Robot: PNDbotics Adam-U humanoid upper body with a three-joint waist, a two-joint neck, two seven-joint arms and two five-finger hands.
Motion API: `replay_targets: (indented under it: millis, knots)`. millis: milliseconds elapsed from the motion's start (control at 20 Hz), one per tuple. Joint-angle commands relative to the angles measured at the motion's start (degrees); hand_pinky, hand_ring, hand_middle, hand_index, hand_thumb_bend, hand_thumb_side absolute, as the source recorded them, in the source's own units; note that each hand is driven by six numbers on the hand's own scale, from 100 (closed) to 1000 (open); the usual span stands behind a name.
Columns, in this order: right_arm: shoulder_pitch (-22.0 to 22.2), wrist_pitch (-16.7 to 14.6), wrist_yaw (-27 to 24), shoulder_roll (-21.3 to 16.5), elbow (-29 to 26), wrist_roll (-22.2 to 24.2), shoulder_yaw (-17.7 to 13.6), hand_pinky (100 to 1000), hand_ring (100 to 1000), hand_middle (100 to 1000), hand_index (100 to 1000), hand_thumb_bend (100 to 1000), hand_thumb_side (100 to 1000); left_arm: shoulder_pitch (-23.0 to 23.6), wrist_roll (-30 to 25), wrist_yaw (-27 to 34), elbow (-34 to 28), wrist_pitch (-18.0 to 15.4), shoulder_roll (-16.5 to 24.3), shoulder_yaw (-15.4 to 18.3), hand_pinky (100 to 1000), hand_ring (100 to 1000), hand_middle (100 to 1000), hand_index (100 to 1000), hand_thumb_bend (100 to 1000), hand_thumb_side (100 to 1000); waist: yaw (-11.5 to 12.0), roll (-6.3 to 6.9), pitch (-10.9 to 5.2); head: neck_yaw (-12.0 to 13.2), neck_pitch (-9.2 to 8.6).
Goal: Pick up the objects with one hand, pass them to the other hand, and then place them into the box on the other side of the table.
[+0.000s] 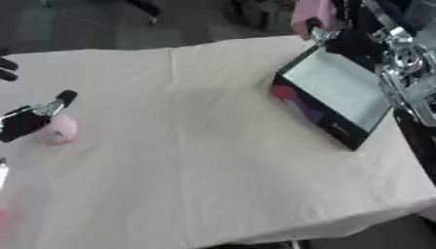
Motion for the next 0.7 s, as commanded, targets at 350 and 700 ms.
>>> replay_targets:
  millis: [350,700]
  knots:
    - [2.40,-0.14,3.26,-5.02,8.00,-3.25,-3.60,974,759,520,574,100,100,-0.23,2.00,1.92,-2.14,0.22,2.70,2.13,739,556,570,801,752,354,-0.07,0.31,-1.07,-1.15,-0.85]
    - [3.53,-0.90,6.26,-5.17,13.24,-3.37,-3.91,965,764,537,594,100,100,-0.10,2.81,2.43,-2.18,0.23,2.83,2.69,741,556,571,801,751,357,0.12,0.44,-0.94,-1.32,-0.49]
